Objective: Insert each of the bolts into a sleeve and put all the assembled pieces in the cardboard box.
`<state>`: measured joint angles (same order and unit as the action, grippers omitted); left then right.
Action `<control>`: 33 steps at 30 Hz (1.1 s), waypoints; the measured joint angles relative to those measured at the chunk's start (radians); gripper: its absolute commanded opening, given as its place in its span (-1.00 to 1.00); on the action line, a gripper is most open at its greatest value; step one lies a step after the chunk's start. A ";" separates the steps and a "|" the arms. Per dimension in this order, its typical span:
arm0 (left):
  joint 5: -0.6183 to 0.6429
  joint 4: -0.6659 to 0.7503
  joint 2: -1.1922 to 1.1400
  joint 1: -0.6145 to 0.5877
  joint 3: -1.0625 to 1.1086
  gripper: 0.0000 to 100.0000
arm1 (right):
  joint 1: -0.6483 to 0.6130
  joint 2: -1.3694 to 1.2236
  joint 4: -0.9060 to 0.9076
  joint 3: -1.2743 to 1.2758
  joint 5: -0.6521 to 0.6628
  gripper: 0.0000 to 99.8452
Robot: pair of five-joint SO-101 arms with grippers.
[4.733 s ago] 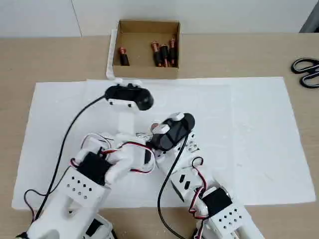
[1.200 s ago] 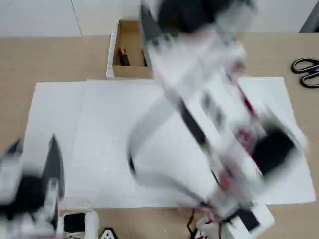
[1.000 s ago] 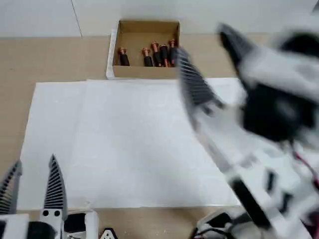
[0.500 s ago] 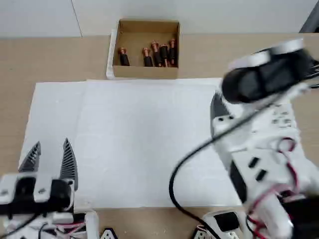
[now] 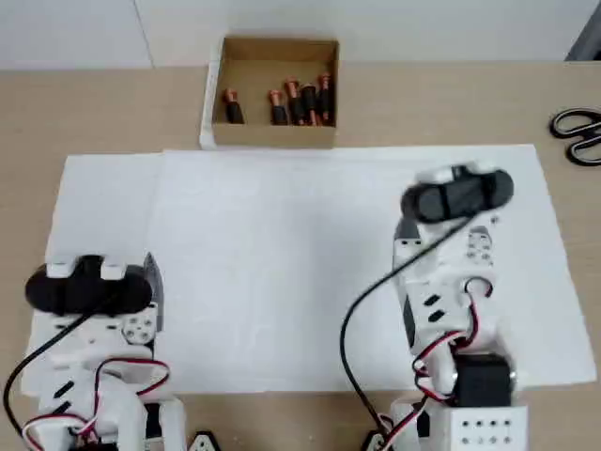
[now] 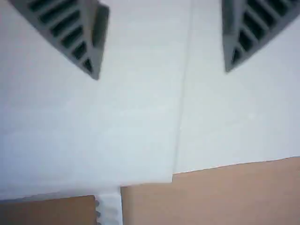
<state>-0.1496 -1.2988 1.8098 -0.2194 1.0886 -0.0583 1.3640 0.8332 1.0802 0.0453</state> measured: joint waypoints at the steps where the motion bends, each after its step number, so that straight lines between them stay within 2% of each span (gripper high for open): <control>1: 0.000 0.003 0.000 0.000 0.012 -0.68 | 0.015 0.043 -0.049 0.057 0.000 -0.55; 5: 0.000 0.011 -0.002 0.000 0.074 -0.68 | 0.055 0.216 -0.186 0.252 0.000 -0.55; 10: 0.000 0.066 0.000 0.000 0.196 -0.68 | 0.092 0.417 -0.224 0.439 0.000 -0.55; 20: 0.000 0.129 0.000 0.000 0.416 -0.68 | 0.117 0.430 -0.229 0.594 0.000 -0.55; 26: 0.000 0.129 0.000 0.000 0.523 -0.68 | 0.117 0.433 -0.101 0.594 0.000 -0.55; 33: 0.000 0.130 0.000 0.000 0.522 -0.68 | 0.117 0.433 0.100 0.594 0.000 -0.55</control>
<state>-0.1496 -1.1684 1.8098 -0.2194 1.6103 0.0583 1.7967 0.9329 1.6740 0.0453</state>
